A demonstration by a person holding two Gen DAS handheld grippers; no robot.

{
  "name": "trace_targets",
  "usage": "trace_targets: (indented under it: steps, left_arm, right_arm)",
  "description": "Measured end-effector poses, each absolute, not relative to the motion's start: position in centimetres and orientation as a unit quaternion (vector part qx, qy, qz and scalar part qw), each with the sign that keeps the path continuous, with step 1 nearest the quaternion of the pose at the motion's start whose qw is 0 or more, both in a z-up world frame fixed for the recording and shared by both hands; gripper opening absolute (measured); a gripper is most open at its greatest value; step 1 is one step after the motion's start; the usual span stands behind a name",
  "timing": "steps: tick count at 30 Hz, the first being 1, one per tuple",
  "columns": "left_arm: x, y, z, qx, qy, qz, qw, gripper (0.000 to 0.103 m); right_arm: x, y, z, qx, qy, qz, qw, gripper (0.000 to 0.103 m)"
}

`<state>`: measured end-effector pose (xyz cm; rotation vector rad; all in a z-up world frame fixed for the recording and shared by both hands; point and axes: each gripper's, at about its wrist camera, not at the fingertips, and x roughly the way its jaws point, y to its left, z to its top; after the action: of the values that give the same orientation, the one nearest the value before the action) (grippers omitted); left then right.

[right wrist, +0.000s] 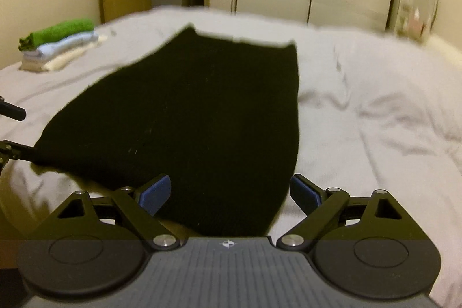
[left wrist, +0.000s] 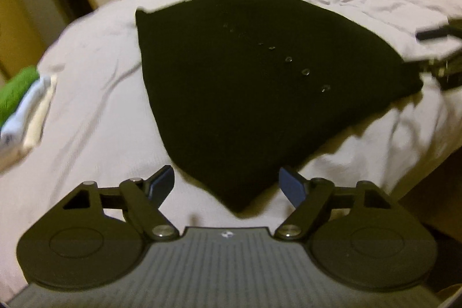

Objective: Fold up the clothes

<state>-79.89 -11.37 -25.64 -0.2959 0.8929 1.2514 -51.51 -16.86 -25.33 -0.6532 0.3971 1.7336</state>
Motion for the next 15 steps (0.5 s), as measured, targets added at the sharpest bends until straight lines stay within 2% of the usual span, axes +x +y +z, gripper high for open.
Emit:
trace_targets:
  steps: [6, 11, 15]
  left_arm:
    - [-82.1, -14.7, -27.7, -0.064, 0.364, 0.549, 0.750, 0.077]
    - [-83.6, -17.5, -26.7, 0.005, 0.343, 0.535, 0.772, 0.077]
    - [-83.2, -17.7, -27.0, 0.077, 0.363, 0.532, 0.761, 0.077]
  right_arm:
    - [-52.8, -21.5, -26.8, -0.256, 0.112, 0.718, 0.637, 0.089]
    - [-55.1, -25.0, -25.2, -0.296, 0.050, 0.706, 0.642, 0.091]
    - [-55.9, -25.9, -24.6, -0.327, 0.007, 0.691, 0.645, 0.093]
